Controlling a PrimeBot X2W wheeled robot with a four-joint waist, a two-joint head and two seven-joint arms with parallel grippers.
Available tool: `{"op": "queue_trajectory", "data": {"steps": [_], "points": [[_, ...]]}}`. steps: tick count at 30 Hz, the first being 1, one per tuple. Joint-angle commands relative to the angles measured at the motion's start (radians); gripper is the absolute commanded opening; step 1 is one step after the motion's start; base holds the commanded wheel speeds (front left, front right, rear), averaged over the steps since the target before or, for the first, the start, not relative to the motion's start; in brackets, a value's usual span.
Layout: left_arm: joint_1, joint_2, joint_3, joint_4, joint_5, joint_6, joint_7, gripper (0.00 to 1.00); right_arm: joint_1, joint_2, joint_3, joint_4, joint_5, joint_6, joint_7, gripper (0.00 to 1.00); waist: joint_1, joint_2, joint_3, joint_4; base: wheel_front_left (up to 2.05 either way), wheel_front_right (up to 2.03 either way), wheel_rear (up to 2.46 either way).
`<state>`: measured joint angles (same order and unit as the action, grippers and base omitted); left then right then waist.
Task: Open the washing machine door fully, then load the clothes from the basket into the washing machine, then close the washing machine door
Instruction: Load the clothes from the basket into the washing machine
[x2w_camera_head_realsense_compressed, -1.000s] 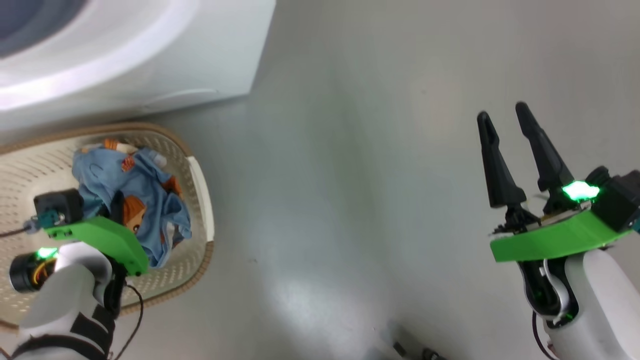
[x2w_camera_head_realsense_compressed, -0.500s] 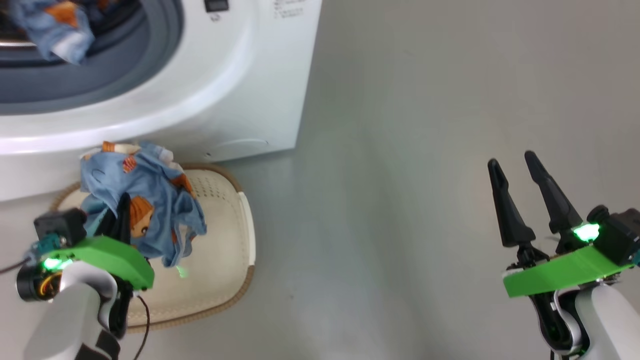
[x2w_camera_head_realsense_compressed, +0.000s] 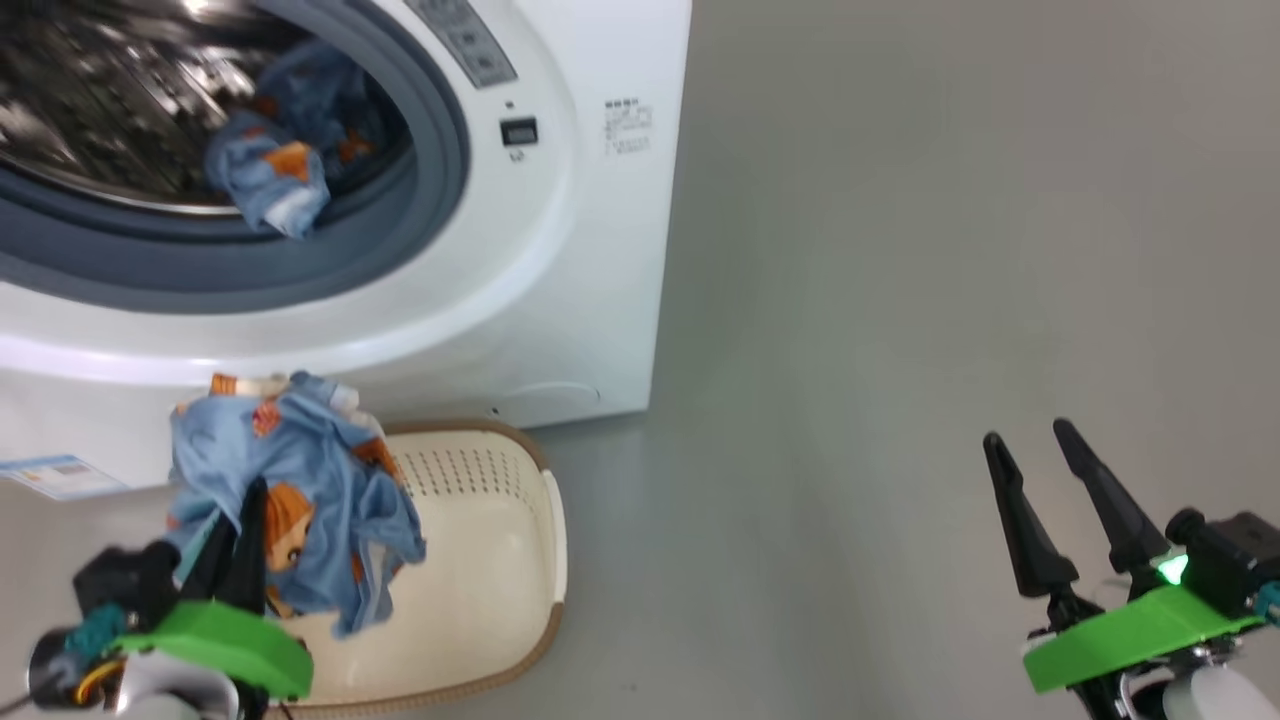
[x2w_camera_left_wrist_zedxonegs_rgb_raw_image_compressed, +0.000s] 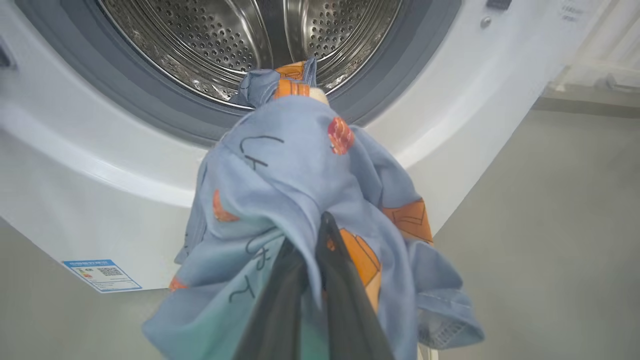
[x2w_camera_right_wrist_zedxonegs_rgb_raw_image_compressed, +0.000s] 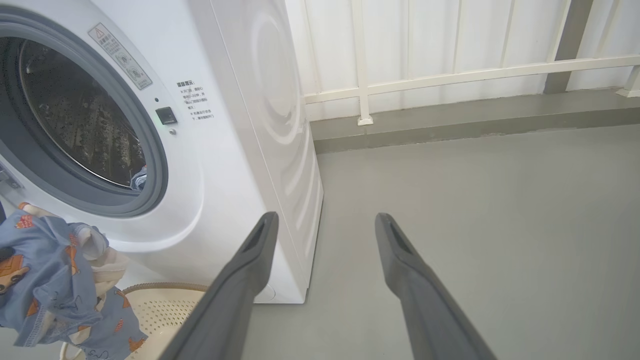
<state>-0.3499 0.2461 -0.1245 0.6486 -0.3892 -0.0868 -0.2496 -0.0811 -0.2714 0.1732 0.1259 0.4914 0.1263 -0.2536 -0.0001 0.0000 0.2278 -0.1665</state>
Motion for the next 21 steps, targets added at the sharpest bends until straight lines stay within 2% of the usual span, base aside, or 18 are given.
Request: {"op": "queue_trajectory", "data": {"steps": [1, 8, 21], "points": [[0.039, 0.025, 0.053, -0.069, 0.016, 0.009, -0.012, 0.0, 0.025, -0.025, 0.014, -0.02, -0.013, 0.004, -0.008, 1.0, 0.0001, 0.0, -0.085, 0.031, 0.0, 0.0, 0.0], [0.19, 0.005, 0.118, -0.26, 0.054, 0.026, -0.012, 0.0, 0.079, -0.031, -0.001, -0.023, -0.015, 0.004, -0.008, 1.0, 0.0001, 0.0, -0.137, 0.051, 0.0, 0.0, 0.0], [0.363, -0.034, 0.159, -0.473, 0.089, 0.052, -0.012, 0.0, 0.12, -0.041, -0.024, -0.036, -0.019, 0.004, -0.008, 1.0, 0.0001, 0.0, -0.152, 0.071, 0.0, 0.0, 0.0]]}}
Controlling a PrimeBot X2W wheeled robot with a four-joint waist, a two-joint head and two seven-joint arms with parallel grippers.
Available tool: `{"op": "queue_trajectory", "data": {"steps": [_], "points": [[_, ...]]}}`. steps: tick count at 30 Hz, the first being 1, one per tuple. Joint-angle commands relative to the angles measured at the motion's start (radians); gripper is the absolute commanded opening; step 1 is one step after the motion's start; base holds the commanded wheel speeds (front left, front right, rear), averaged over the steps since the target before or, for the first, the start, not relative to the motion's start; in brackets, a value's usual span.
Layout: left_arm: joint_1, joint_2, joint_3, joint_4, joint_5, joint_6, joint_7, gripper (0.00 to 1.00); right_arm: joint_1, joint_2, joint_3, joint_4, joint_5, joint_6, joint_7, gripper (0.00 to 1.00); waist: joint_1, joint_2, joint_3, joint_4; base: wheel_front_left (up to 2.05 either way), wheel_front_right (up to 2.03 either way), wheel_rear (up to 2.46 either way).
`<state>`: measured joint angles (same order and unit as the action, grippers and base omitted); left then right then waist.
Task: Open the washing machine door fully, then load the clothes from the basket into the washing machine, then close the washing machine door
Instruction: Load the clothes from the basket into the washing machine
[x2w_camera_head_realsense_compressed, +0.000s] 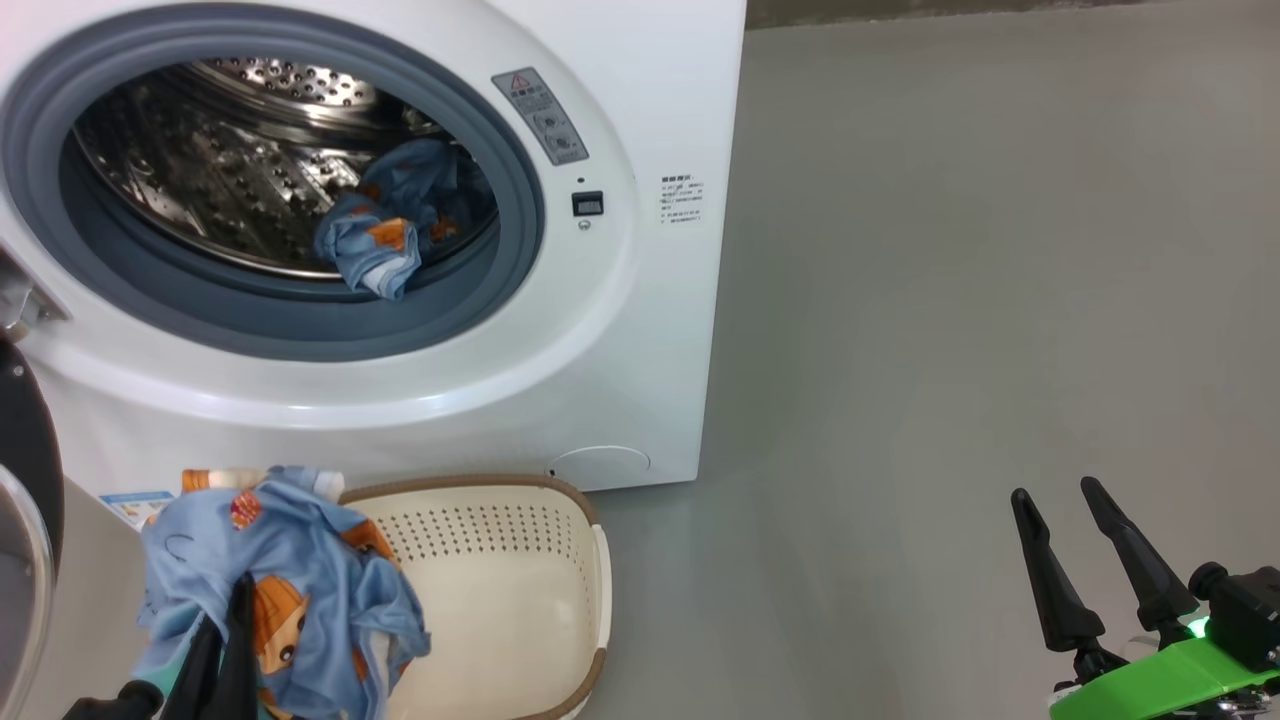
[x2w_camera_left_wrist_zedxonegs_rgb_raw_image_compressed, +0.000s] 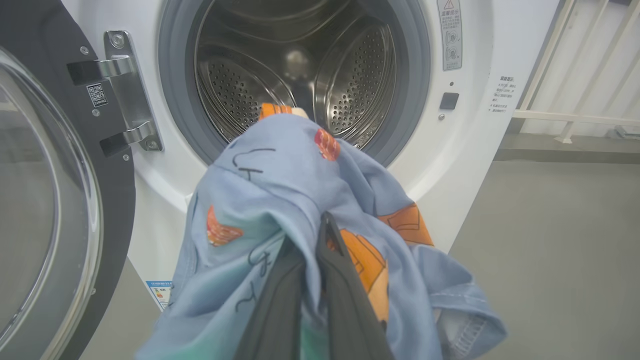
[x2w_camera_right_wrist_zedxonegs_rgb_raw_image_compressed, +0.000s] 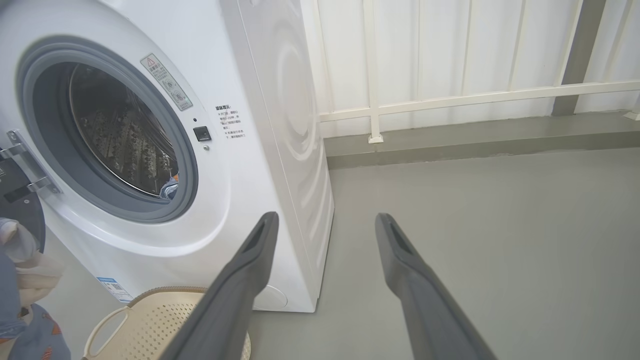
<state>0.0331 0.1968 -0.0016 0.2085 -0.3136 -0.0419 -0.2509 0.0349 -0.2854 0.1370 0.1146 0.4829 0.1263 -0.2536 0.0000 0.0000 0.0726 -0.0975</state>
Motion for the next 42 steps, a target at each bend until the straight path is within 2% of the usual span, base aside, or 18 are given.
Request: {"op": "queue_trajectory", "data": {"steps": [1, 8, 13, 23, 30, 35, 42], "points": [[-0.018, 0.012, 0.036, -0.04, 0.014, 0.008, -0.011, 0.0, 0.004, -0.027, 0.012, -0.026, -0.011, 0.004, -0.008, 1.0, 0.0, 0.0, 0.008, 0.003, 0.0, 0.0, 0.0], [-0.057, -0.004, 0.036, -0.055, 0.014, 0.015, -0.011, 0.0, -0.018, -0.024, 0.012, -0.033, -0.007, 0.004, -0.008, 1.0, 0.0, 0.0, 0.067, 0.001, 0.0, 0.0, 0.0], [-0.149, -0.003, 0.035, -0.028, 0.015, 0.021, -0.011, 0.0, -0.05, -0.016, 0.013, -0.036, -0.001, 0.004, -0.008, 1.0, 0.0, 0.0, 0.14, -0.009, 0.0, 0.0, 0.0], [-0.543, 0.067, 0.039, 0.064, 0.014, 0.019, 0.05, 0.0, -0.169, 0.011, 0.026, -0.045, 0.013, 0.004, -0.008, 1.0, 0.0, 0.0, 0.344, -0.048, 0.0, 0.0, 0.0], [-0.837, 0.129, 0.041, 0.266, 0.027, 0.025, 0.088, 0.0, -0.243, 0.032, 0.045, -0.046, 0.02, 0.004, -0.008, 1.0, 0.0, 0.0, 0.439, -0.077, 0.0, 0.0, 0.0], [-0.984, 0.139, 0.045, 0.42, 0.018, 0.031, 0.104, 0.0, -0.27, 0.041, 0.053, -0.049, 0.025, 0.004, -0.008, 1.0, 0.0, 0.0, 0.479, -0.091, 0.0, 0.0, 0.0], [-1.213, 0.166, 0.005, 0.649, 0.058, 0.048, 0.115, 0.0, -0.31, 0.054, 0.067, -0.055, 0.031, 0.004, -0.008, 1.0, 0.0, 0.0, 0.549, -0.117, 0.0, 0.0, 0.0]]}}
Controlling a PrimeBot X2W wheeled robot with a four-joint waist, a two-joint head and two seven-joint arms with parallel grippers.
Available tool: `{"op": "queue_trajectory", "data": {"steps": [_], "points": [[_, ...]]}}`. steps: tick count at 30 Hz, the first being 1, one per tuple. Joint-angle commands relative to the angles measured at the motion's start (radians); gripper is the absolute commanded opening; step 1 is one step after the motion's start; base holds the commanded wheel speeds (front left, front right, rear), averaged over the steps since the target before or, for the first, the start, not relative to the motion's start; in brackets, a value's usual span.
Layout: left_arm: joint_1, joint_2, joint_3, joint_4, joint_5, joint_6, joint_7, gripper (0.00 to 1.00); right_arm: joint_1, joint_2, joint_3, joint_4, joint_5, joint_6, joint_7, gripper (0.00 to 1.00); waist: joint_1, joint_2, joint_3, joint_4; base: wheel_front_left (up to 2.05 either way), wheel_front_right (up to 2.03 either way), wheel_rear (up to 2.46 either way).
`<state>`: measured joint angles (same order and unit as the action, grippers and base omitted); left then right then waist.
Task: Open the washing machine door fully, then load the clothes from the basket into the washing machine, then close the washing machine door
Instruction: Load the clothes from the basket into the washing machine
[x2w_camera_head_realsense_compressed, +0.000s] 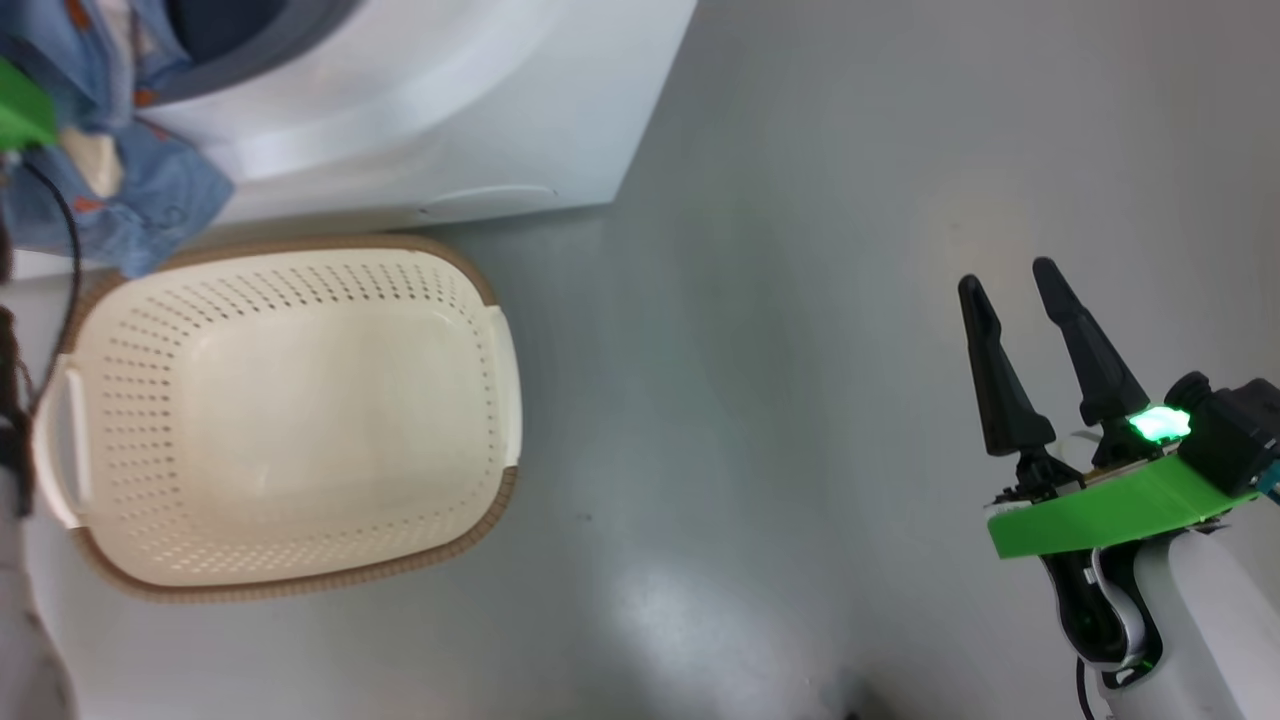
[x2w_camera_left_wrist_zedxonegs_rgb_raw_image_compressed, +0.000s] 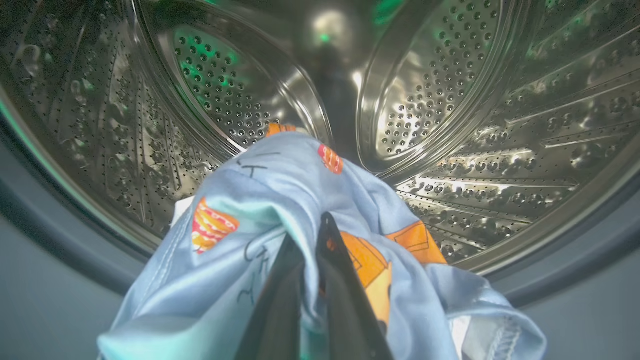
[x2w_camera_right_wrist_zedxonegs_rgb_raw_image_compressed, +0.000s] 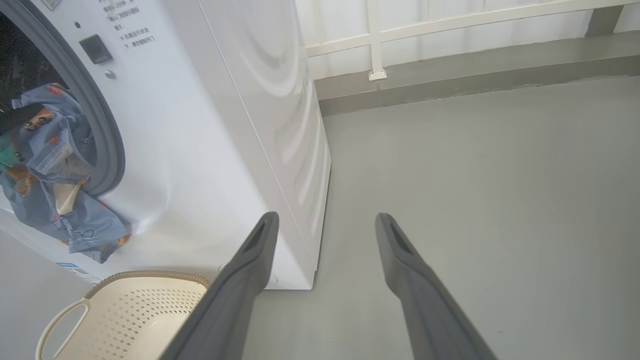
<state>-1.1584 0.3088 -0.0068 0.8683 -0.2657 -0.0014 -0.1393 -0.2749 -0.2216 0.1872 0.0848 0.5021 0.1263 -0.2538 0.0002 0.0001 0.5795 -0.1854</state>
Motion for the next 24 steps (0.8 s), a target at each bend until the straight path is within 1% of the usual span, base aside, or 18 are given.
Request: {"op": "queue_trajectory", "data": {"steps": [1, 5, 8, 11, 14, 16, 17, 22, 23, 24], "points": [[-0.047, 0.059, 0.005, 0.015, 0.015, 0.009, 0.003, 0.0, -0.006, -0.007, 0.019, -0.025, 0.013, 0.004, -0.008, 1.0, -0.0002, -0.0001, 0.05, -0.035, 0.0, 0.0, 0.0], [-0.139, 0.086, -0.017, 0.104, 0.036, 0.006, -0.01, 0.0, -0.023, 0.0, 0.032, -0.023, 0.016, 0.004, -0.008, 1.0, -0.0002, -0.0001, 0.074, -0.062, 0.0, 0.0, 0.0], [-0.192, 0.104, -0.027, 0.148, 0.048, 0.007, -0.045, 0.0, -0.026, 0.006, 0.036, -0.021, 0.018, 0.004, -0.008, 1.0, -0.0002, -0.0001, 0.081, -0.08, 0.0, 0.0, 0.0], [-0.235, 0.111, -0.038, 0.17, 0.057, 0.004, -0.08, 0.0, -0.023, 0.008, 0.037, -0.018, 0.02, 0.004, -0.008, 1.0, -0.0002, -0.0001, 0.082, -0.09, 0.0, 0.0, 0.0], [-0.271, 0.117, -0.054, 0.162, 0.07, -0.01, -0.109, 0.0, -0.022, 0.008, 0.035, -0.02, 0.02, 0.004, -0.008, 1.0, -0.0002, -0.0001, 0.086, -0.095, 0.0, 0.0, 0.0], [-0.29, 0.118, -0.056, 0.134, 0.075, -0.017, -0.119, 0.0, -0.022, 0.008, 0.034, -0.021, 0.02, 0.004, -0.008, 1.0, -0.0002, -0.0001, 0.089, -0.096, 0.0, 0.0, 0.0], [-0.298, 0.12, -0.058, 0.098, 0.082, -0.017, -0.121, 0.0, -0.023, 0.008, 0.034, -0.022, 0.02, 0.004, -0.008, 1.0, -0.0002, -0.0001, 0.092, -0.096, 0.0, 0.0, 0.0], [-0.247, 0.129, -0.032, -0.165, 0.121, 0.002, -0.122, 0.0, -0.034, 0.014, 0.036, -0.027, 0.018, 0.004, -0.008, 1.0, -0.0002, -0.0001, 0.103, -0.099, 0.0, 0.0, 0.0], [-0.226, 0.126, -0.02, -0.203, 0.123, 0.007, -0.122, 0.0, -0.036, 0.015, 0.038, -0.027, 0.018, 0.004, -0.008, 1.0, -0.0002, -0.0001, 0.103, -0.1, 0.0, 0.0, 0.0], [-0.226, 0.126, -0.02, -0.203, 0.123, 0.007, -0.122, 0.0, -0.036, 0.015, 0.038, -0.027, 0.018, 0.004, -0.008, 1.0, -0.0002, -0.0001, 0.103, -0.1, 0.0, 0.0, 0.0]]}}
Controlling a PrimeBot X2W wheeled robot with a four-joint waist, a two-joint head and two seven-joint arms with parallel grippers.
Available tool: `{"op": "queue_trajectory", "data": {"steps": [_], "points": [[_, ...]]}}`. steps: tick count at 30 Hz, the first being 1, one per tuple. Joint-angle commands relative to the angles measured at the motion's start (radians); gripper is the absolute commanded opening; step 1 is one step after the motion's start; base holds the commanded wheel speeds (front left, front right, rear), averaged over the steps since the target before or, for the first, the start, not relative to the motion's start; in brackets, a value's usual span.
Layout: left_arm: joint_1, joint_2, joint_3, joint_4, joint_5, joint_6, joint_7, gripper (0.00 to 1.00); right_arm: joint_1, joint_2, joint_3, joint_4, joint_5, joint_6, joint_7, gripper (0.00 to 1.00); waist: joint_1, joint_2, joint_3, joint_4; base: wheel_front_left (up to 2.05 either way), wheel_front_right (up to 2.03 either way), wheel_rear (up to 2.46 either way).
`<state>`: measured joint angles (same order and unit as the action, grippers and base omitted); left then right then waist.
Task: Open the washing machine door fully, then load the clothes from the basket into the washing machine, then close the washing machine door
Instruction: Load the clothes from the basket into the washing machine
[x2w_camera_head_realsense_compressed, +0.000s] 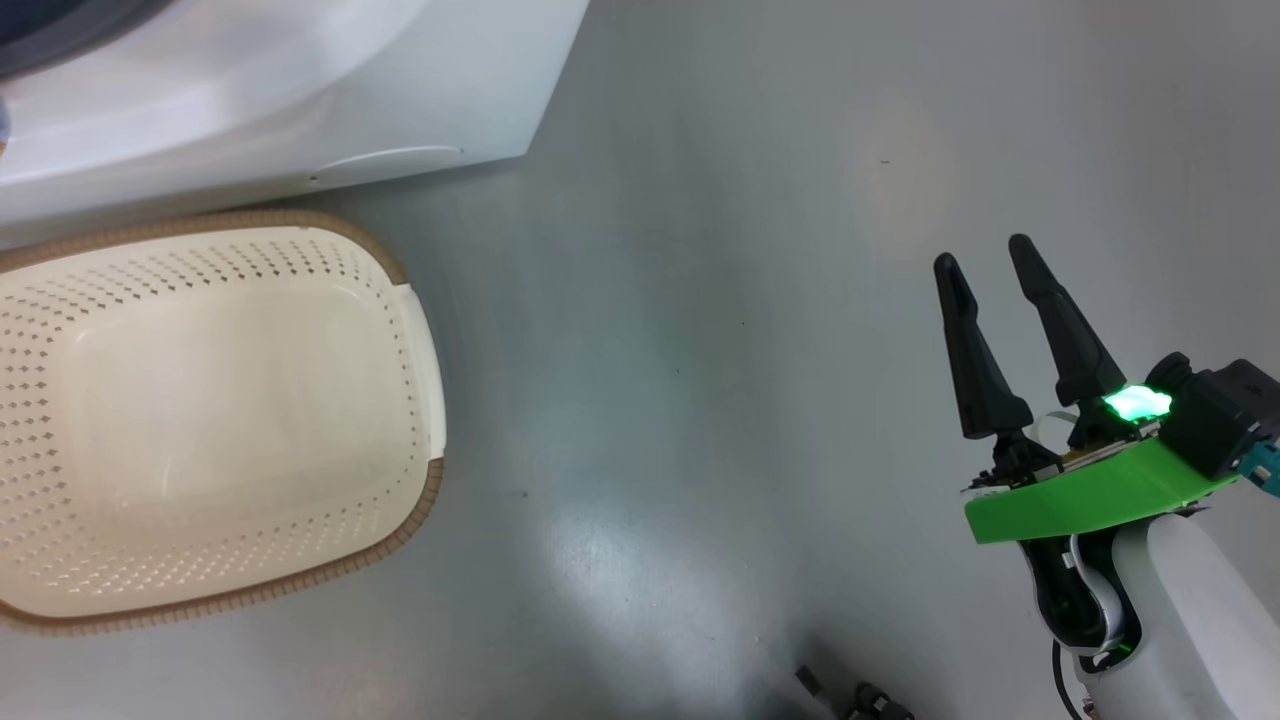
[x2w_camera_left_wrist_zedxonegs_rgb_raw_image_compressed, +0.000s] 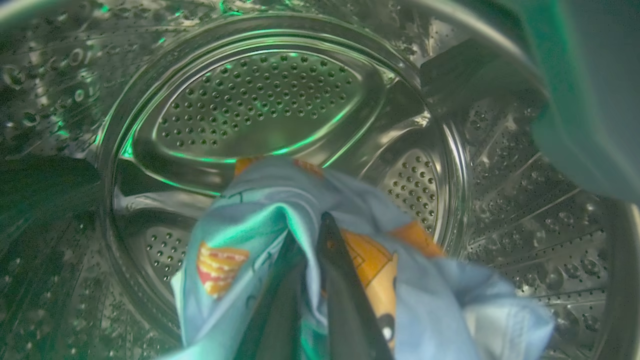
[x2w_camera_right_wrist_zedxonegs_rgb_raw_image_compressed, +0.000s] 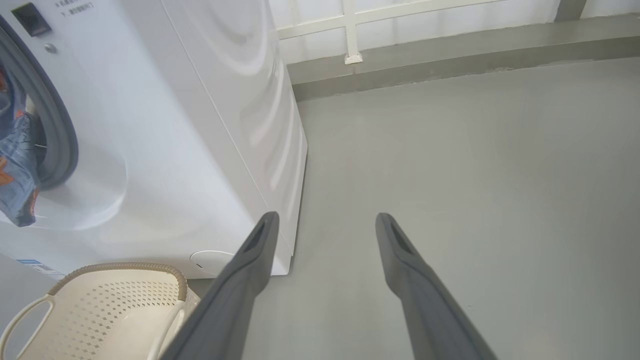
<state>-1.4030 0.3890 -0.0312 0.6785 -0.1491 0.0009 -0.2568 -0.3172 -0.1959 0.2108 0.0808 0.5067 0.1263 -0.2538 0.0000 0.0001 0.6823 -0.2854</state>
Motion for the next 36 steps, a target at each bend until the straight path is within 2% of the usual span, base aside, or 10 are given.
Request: {"op": "queue_trajectory", "data": {"steps": [1, 6, 9, 10, 12, 14, 15, 28, 32, 36], "points": [[0.066, 0.037, 0.023, -0.008, -0.001, 0.0, -0.005, 0.0, 0.006, -0.009, 0.019, -0.023, 0.013, 0.004, -0.008, 1.0, 0.0, -0.0001, -0.003, -0.001, 0.0, 0.0, 0.0], [0.105, 0.023, 0.038, 0.116, -0.013, -0.017, -0.005, 0.0, 0.014, -0.008, 0.026, -0.021, 0.013, 0.004, -0.008, 1.0, 0.0, -0.0001, -0.015, -0.001, 0.0, 0.0, 0.0], [0.091, 0.026, 0.021, 0.218, -0.002, -0.03, -0.005, 0.23, 0.02, -0.008, 0.029, -0.02, 0.013, 0.004, -0.008, 1.0, 0.0, -0.0001, -0.025, -0.002, 0.0, 0.0, 0.0], [0.091, 0.026, 0.021, 0.218, -0.002, -0.03, -0.005, 0.23, 0.02, -0.008, 0.029, -0.02, 0.013, 0.004, -0.008, 1.0, 0.0, -0.0001, -0.025, -0.002, 0.0, 0.0, 0.0], [0.071, 0.025, 0.01, 0.289, 0.001, -0.039, 0.002, 0.44, 0.024, -0.009, 0.03, -0.019, 0.014, 0.004, -0.008, 1.0, 0.0, -0.0001, -0.032, -0.001, 0.0, 0.0, 0.0], [0.046, 0.029, -0.004, 0.349, 0.011, -0.037, 0.012, 0.91, 0.026, -0.01, 0.031, -0.017, 0.015, 0.004, -0.008, 1.0, 0.0, -0.0001, -0.038, -0.001, 0.0, 0.0, 0.0], [0.034, 0.028, -0.007, 0.377, 0.01, -0.038, 0.021, 1.0, 0.028, -0.01, 0.031, -0.017, 0.015, 0.004, -0.008, 1.0, 0.0, -0.0001, -0.041, -0.001, 0.0, 0.0, 0.0], [-0.018, 0.011, -0.027, 0.531, -0.006, -0.05, 0.008, 1.0, 0.036, -0.015, 0.03, -0.014, 0.014, 0.004, -0.008, 1.0, 0.0, -0.0001, -0.079, 0.012, 0.0, 0.0, 0.0], [0.024, -0.008, -0.004, 0.514, -0.037, -0.057, -0.003, 1.0, 0.042, -0.022, 0.025, -0.014, 0.012, 0.004, -0.008, 1.0, 0.0, -0.0001, -0.098, 0.022, 0.0, 0.0, 0.0], [0.115, -0.027, 0.038, 0.394, -0.074, -0.064, -0.004, 1.0, 0.047, -0.031, 0.018, -0.017, 0.009, 0.004, -0.008, 1.0, 0.0, -0.0001, -0.122, 0.034, 0.0, 0.0, 0.0]]}}
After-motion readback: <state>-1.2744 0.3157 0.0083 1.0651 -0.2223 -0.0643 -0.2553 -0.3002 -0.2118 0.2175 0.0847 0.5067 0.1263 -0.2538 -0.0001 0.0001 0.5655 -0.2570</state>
